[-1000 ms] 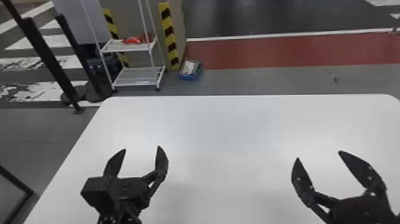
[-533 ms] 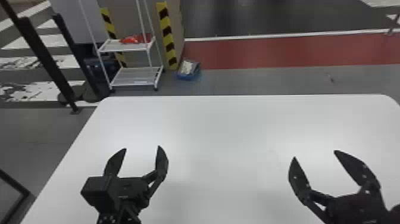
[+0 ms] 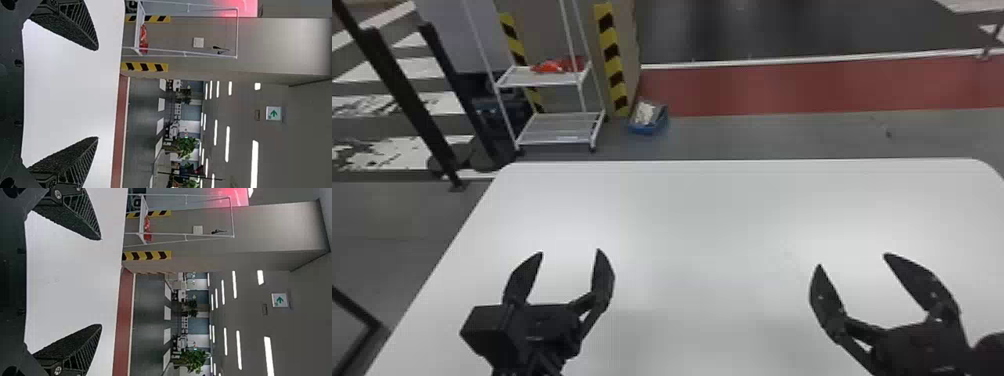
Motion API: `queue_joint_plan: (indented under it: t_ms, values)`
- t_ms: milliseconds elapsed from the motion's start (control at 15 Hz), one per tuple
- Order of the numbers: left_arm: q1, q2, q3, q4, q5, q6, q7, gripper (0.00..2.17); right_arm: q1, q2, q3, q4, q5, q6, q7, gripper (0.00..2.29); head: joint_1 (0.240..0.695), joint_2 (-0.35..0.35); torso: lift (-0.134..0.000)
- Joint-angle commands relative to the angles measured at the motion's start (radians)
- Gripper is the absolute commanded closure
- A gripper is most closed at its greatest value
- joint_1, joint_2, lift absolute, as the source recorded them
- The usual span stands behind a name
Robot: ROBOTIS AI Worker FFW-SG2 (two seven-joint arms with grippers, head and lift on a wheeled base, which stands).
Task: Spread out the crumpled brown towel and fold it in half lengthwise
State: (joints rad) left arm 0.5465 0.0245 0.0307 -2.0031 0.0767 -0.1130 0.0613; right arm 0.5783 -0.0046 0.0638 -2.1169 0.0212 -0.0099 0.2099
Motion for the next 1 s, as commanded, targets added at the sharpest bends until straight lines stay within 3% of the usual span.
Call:
queue_joint_plan:
  t_ms: [0,933]
  values:
    - [0.017,0.002,0.002,-0.014,0.0,0.002,0.0,0.06,-0.002,0.005,0.001,0.002,-0.004,0.003,0.0,0.09,0.695,0.15,-0.125]
    - [0.043,0.002,0.0,-0.037,0.002,0.005,0.0,0.07,0.025,0.005,0.005,-0.017,-0.006,0.009,-0.001,0.09,0.695,0.158,-0.125]
